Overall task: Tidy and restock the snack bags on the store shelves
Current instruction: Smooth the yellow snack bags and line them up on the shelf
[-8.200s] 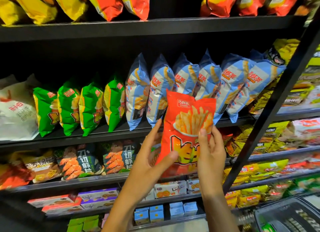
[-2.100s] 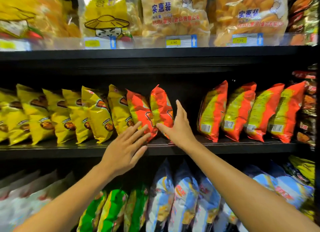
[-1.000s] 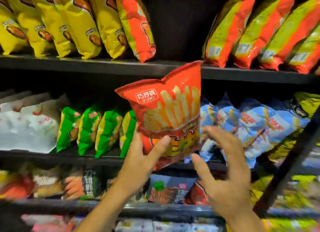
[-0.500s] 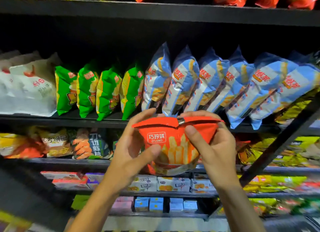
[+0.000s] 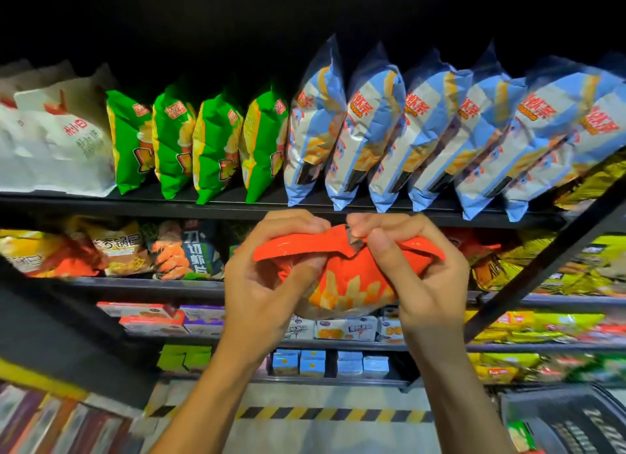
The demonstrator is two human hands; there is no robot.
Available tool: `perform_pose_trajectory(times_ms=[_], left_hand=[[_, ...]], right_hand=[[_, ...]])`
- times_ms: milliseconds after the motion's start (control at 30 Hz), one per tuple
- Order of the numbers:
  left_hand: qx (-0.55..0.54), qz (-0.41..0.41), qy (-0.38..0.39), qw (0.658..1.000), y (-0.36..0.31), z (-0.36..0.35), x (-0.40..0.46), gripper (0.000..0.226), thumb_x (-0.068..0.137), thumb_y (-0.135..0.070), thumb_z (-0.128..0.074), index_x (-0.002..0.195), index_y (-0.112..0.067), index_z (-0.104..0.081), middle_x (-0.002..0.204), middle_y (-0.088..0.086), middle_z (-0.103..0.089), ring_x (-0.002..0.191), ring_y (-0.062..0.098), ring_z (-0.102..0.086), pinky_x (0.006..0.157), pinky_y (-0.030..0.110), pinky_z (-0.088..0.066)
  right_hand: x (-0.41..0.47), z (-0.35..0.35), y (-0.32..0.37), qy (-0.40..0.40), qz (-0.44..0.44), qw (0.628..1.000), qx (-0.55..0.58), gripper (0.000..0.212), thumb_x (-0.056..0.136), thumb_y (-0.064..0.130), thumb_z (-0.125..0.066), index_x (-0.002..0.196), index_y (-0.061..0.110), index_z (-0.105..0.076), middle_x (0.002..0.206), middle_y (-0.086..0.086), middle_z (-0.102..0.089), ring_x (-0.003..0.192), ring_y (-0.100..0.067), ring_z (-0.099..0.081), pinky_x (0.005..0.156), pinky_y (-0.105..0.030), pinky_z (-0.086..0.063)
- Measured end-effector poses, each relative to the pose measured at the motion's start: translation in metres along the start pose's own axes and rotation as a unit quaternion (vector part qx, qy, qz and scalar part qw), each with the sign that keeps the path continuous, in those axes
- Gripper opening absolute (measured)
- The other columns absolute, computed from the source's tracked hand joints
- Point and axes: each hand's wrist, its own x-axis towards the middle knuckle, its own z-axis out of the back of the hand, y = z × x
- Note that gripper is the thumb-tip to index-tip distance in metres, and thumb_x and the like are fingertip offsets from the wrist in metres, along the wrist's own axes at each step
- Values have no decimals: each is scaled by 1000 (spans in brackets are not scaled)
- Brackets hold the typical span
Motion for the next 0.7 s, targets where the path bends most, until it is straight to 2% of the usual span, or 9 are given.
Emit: perform_pose_trajectory(times_ms=[133, 200, 300, 367, 433, 500, 600, 667, 700], left_hand=[[-21, -2, -9, 1000, 6, -2, -3, 18, 88, -10, -69, 100, -24, -70, 102, 5, -68, 104, 37, -64, 100, 53, -50], [-28, 9, -15, 999, 8, -2, -5, 16, 88, -11, -69, 100, -22, -70, 102, 10, -67, 104, 39, -64, 100, 54, -49], [-47, 43, -40, 997, 8, -4, -10, 9, 89, -16, -67, 97, -18, -70, 101, 13, -66, 103, 38, -63, 99, 52, -49], [-80, 105, -88, 987, 7, -9, -13, 8, 87, -24, -69, 93, -20, -71, 99, 15, -66, 100, 36, -64, 94, 49, -49], [-125, 200, -147, 961, 5, -16, -15, 11, 83, -28, -75, 89, -20, -71, 94, 17, -67, 91, 33, -65, 83, 45, -54], [-159, 268, -183, 932, 4, -21, -15, 10, 79, -24, -82, 79, -25, -72, 84, 13, -68, 84, 31, -65, 75, 42, -56], [-162, 287, -192, 924, 3, -22, -16, 11, 75, -25, -82, 71, -28, -73, 78, 9, -69, 78, 30, -67, 71, 41, -57], [-162, 282, -188, 927, 5, -21, -17, 3, 78, -24, -76, 77, -23, -74, 80, 12, -69, 75, 26, -68, 67, 36, -59], [-159, 277, -192, 928, 8, -21, -18, 7, 78, -25, -72, 81, -18, -73, 83, 15, -67, 77, 27, -67, 68, 35, -58]], right_hand=[[-6, -9, -6, -51, -63, 997, 19, 17, 91, 14, -70, 77, 7, -63, 94, -13, -79, 100, -30, -75, 90, -40, -55], [-8, -10, -7, -61, -81, 995, 19, 18, 90, 17, -72, 73, 14, -65, 94, -13, -79, 99, -30, -75, 90, -43, -55], [-9, -9, -8, -58, -93, 994, 16, 22, 90, 19, -72, 69, 23, -67, 93, -13, -78, 96, -31, -75, 89, -45, -55], [-11, -6, -10, -51, -96, 994, -2, 19, 91, 23, -72, 72, 23, -70, 94, -13, -78, 95, -32, -75, 87, -48, -57], [-11, -4, -10, -50, -100, 994, -13, 16, 90, 33, -73, 79, 20, -74, 96, -12, -78, 94, -31, -74, 83, -47, -60], [-12, -1, -7, -43, -105, 993, -17, 23, 93, 38, -68, 84, 19, -77, 97, -10, -78, 92, -28, -75, 76, -37, -61], [-12, 6, -5, -26, -121, 992, -13, 33, 98, 32, -55, 86, 15, -82, 91, -9, -79, 84, -26, -76, 69, -27, -59], [-12, 10, -6, -28, -128, 991, -22, 35, 99, 30, -57, 85, 13, -83, 86, -11, -79, 81, -27, -76, 67, -27, -59], [-12, 10, -6, -30, -134, 990, -25, 34, 100, 30, -59, 84, 11, -83, 85, -12, -79, 80, -28, -76, 67, -28, -60]])
